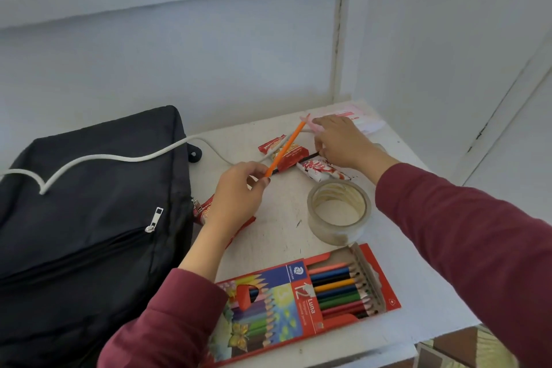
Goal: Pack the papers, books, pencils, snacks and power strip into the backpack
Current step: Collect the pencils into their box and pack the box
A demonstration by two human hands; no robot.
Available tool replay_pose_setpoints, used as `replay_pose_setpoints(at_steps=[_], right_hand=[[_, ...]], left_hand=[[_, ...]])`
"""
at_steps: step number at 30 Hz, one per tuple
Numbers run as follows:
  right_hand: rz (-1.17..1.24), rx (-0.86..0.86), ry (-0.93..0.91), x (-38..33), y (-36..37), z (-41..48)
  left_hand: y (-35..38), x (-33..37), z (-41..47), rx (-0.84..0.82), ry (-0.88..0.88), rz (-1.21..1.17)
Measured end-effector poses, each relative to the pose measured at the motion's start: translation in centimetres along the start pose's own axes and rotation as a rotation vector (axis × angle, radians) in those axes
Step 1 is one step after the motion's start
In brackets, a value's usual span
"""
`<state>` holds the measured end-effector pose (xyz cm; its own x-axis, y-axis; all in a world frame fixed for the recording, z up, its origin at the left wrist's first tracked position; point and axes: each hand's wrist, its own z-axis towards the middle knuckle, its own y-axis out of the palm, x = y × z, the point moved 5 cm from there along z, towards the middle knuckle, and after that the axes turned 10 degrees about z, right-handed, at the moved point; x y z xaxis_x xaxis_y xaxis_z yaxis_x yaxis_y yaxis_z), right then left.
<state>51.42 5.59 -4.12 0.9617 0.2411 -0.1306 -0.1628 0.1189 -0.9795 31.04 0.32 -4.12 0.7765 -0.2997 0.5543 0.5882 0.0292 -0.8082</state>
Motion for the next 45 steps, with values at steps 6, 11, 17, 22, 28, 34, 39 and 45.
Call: replay_pose_setpoints(at_steps=[6,11,17,22,28,34,39,45], right_hand=[[0.057,0.038,0.037,-0.7,-1.6,-1.7],[0.379,0.183,0.045,-1.7,-4.4,-4.8],[1.232,0.501,0.271,-2.0,-7.3,-11.0],[1.534,0.700,0.432,-1.5,-7.4,-16.1],[1.561,0.773,0.540,-2.3,-5.5,-21.0],[1.464,0.823,0.606,-3.2,-3.6,-24.0],[1.196,0.857,0.604,-3.8,-3.5,-25.5],[1.020,0.856,0.616,-3.5,-3.4,-26.1]], left_hand=[[-0.6,1.0,-0.9,0.008,-0.002,-0.066],[-0.6,1.3,-1.8,0.012,-0.029,-0.122],[-1.4,2.2,-3.7,0.049,-0.056,-0.253],[-1.8,3.3,-5.8,0.068,-0.044,-0.360],[-0.9,4.1,-8.2,0.020,-0.014,-0.417],[-0.1,4.9,-10.1,-0.067,0.011,-0.518],[0.6,5.6,-11.2,-0.133,0.058,-0.571],[1.8,5.9,-11.7,-0.187,0.102,-0.510]])
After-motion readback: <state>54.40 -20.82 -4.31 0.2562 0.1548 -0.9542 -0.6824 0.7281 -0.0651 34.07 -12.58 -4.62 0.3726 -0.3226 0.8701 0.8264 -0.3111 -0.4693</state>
